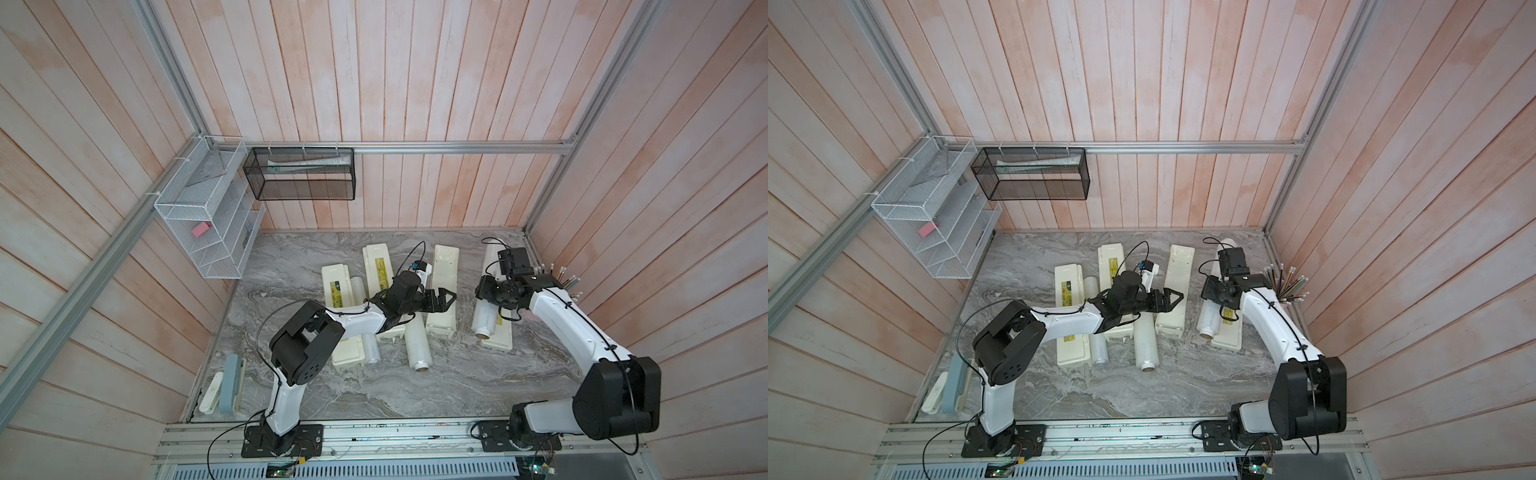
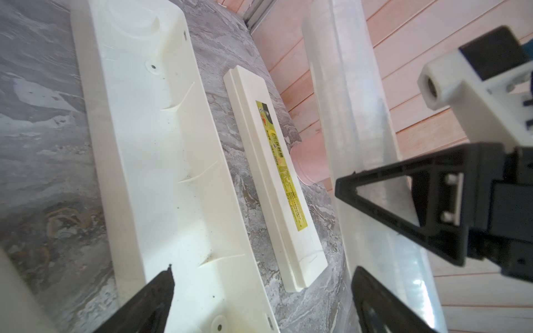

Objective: Put plastic wrap rolls into dispensers
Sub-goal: Pick up the plastic wrap from the center of the board, then place the plastic wrap into the plastic wrap cutting box.

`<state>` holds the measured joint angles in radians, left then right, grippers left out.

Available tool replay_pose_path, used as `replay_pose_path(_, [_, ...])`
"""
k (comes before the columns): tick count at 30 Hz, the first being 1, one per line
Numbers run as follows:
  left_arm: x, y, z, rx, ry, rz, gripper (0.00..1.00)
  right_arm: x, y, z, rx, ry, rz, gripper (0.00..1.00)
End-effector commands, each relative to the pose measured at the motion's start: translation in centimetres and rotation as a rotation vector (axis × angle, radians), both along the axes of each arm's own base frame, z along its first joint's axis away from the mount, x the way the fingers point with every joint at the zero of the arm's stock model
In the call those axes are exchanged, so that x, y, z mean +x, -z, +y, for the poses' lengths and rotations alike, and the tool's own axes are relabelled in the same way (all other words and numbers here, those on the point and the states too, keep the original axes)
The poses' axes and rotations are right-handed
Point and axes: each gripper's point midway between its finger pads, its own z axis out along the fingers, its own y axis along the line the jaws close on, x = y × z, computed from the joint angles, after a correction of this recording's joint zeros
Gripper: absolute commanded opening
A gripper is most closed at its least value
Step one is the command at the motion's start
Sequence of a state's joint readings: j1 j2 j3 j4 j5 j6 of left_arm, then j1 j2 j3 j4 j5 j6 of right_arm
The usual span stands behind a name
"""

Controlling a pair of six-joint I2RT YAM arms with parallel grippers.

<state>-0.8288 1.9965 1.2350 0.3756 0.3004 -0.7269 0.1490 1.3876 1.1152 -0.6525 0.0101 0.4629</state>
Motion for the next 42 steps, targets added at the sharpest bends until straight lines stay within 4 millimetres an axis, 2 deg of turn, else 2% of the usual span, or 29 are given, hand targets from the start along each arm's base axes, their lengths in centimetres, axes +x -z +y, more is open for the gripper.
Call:
replay_pose_path(1, [-1.9,0.9,-1.5,-0.033,0.042,0.042,0.97,2.8,-4.6,-0.2,-0.009,-0.002,-0.153,0.36])
replay_pose_path(5, [-3.0,1.1,-2.3,-0.050,0.056,0.064,0.97,3.5,-5.4,-0.5,-0.011,0.005,-0.170,0.36])
replay_pose_path(8, [-3.1,0.0,-1.8,-0.063,0.049,0.041,0.97,3.9,-5.8,-0.6,0.000,0.003,-0.181,0.36])
replay_pose_path(12, [-2.1,-2.2,-0.2,-0.055,0.023,-0.006,0.98,4.5,-6.2,-0.1,0.020,-0.022,-0.196,0.36])
replay_pose_path(18, [-0.3,-4.7,3.4,-0.037,-0.027,-0.047,1.00,6.0,-6.7,1.1,0.066,-0.057,-0.232,0.37])
replay_pose_path(22, [-0.1,-5.9,5.3,-0.002,-0.032,-0.082,1.00,7.2,-6.7,2.5,0.109,-0.091,-0.241,0.37])
replay_pose_path(32, [-0.1,-5.6,10.1,0.033,-0.112,-0.050,1.00,10.3,-5.7,7.9,0.210,-0.150,-0.231,0.37])
replay_pose_path(37, [-0.5,-5.9,11.6,0.048,-0.139,-0.069,1.00,11.3,-4.0,10.5,0.211,-0.167,-0.206,0.37])
replay_pose_path(42, [-0.5,-5.8,12.2,0.056,-0.150,-0.076,1.00,11.9,-2.0,11.6,0.197,-0.148,-0.173,0.36])
